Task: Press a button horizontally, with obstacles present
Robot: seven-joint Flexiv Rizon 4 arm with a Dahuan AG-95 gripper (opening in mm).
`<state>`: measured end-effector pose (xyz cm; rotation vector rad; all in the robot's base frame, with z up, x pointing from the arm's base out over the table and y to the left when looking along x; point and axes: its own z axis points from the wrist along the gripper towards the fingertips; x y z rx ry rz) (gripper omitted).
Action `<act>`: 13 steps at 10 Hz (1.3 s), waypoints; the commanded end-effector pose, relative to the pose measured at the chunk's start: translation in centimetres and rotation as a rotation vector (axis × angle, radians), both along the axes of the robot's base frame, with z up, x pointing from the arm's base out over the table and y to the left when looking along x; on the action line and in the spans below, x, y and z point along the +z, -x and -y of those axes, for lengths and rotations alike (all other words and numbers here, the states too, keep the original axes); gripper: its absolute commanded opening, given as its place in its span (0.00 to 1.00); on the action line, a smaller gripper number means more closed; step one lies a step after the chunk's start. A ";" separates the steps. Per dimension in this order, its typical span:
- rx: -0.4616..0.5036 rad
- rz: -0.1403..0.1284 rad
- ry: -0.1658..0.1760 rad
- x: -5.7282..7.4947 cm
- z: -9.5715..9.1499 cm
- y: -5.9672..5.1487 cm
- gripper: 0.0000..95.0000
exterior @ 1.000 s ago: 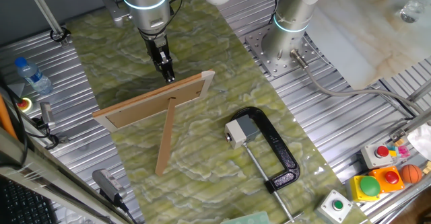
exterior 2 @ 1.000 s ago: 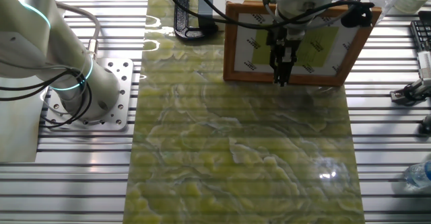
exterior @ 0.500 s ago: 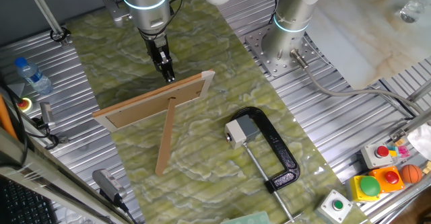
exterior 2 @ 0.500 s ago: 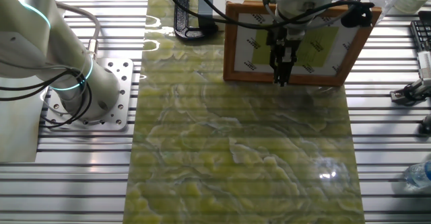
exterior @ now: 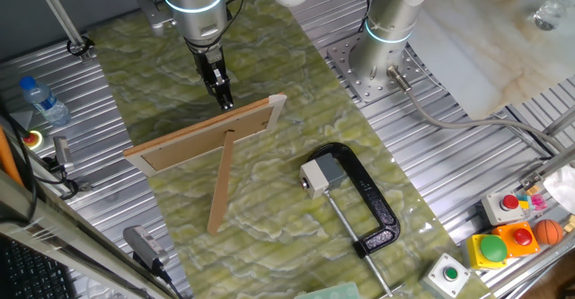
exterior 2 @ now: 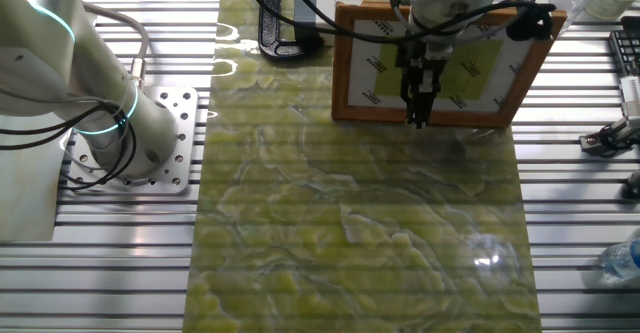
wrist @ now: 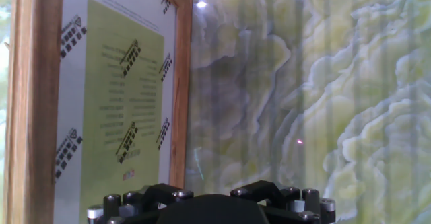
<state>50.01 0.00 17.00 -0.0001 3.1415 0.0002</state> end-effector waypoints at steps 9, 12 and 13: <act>0.106 0.033 0.003 0.0 0.0 0.0 0.00; 0.106 0.033 0.003 0.0 0.0 0.0 0.00; 0.106 0.033 0.003 0.0 0.0 0.0 0.00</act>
